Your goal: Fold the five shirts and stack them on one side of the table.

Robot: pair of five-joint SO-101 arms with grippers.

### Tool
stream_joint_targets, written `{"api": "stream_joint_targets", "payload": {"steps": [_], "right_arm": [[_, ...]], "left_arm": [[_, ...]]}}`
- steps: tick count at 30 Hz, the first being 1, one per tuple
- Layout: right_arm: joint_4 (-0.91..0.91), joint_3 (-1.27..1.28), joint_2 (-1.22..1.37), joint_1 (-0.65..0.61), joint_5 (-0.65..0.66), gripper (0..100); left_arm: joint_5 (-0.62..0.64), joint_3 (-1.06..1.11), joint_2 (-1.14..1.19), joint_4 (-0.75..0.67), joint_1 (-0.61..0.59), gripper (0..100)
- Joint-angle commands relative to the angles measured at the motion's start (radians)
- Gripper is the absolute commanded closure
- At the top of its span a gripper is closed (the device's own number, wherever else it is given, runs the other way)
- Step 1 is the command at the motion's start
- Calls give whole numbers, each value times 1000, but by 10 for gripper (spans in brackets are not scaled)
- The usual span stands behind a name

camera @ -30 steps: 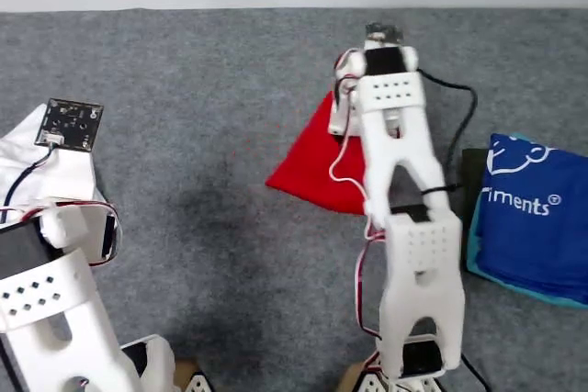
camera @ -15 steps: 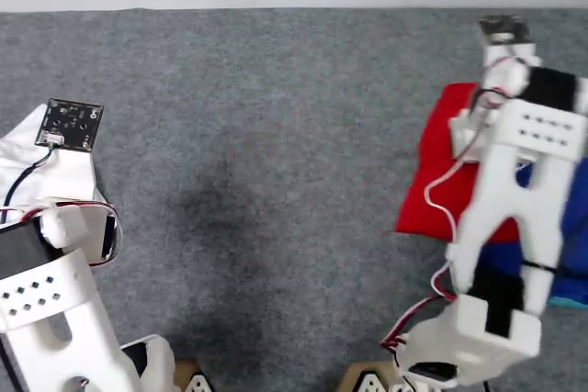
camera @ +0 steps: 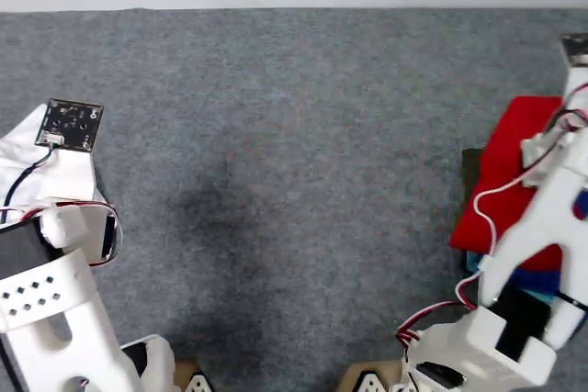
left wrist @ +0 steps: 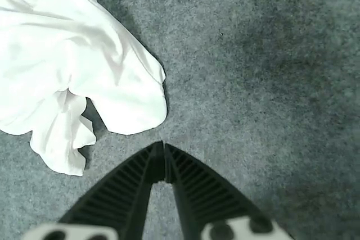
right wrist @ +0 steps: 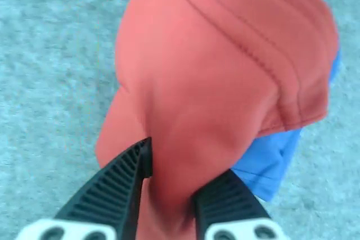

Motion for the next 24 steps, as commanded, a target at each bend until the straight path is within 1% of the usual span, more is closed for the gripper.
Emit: {"api": "stream_joint_targets", "payload": {"steps": [1, 6, 10, 15, 17, 21, 23, 24], "right_arm": [[38, -8, -48, 62, 46, 989], [-21, -8, 4, 142, 63, 989], [-124, -8, 108, 203, 71, 989], [-237, -14, 272, 242, 123, 974], [-257, -14, 320, 259, 123, 910], [-248, -58, 340, 274, 120, 709], [-202, -123, 314, 268, 120, 653], [-170, -158, 295, 263, 120, 647]], "left_arm": [[-9, -10, -21, 9, -6, 994], [-9, -7, -21, 9, -6, 994], [-9, -7, -21, 9, -6, 994], [-9, -5, -21, 9, -6, 994], [-9, -5, -21, 9, -6, 994], [-9, -5, -21, 9, -6, 994], [-9, -5, -21, 9, -6, 994], [-9, -5, -21, 9, -6, 994]]}}
